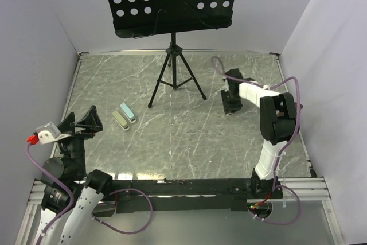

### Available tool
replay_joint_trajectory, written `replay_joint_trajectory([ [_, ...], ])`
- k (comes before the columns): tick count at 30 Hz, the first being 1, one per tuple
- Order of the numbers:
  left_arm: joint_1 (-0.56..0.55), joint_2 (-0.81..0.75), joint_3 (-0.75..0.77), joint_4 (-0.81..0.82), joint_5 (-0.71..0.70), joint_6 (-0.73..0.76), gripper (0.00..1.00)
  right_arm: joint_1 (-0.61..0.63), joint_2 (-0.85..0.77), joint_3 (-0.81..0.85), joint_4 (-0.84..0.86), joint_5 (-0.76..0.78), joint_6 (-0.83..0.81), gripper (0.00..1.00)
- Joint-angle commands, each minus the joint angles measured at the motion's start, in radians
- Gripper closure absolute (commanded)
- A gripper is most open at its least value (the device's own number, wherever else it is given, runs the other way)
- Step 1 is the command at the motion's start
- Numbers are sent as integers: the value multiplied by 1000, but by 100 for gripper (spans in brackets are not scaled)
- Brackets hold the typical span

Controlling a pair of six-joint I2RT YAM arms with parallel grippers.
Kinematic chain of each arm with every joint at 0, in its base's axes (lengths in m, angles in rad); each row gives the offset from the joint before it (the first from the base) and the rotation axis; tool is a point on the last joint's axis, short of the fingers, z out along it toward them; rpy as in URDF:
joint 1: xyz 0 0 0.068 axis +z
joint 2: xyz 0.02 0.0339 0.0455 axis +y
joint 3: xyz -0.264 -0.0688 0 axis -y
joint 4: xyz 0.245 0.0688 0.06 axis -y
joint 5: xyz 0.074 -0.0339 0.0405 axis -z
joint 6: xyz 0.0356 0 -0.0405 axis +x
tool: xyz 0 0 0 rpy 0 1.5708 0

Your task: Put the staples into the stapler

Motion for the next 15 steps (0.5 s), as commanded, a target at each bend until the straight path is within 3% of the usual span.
replay_joint_trajectory([
  [1,-2,31,7,31,44,14,3,116,-71,-68,-33,-19,-8,56],
  [9,-2,102,11,28,112,13,3,348,-103,-131,-33,-91,-36,54],
  [15,-2,221,43,-6,217,-7,3,471,-146,-165,-10,-163,-152,53],
])
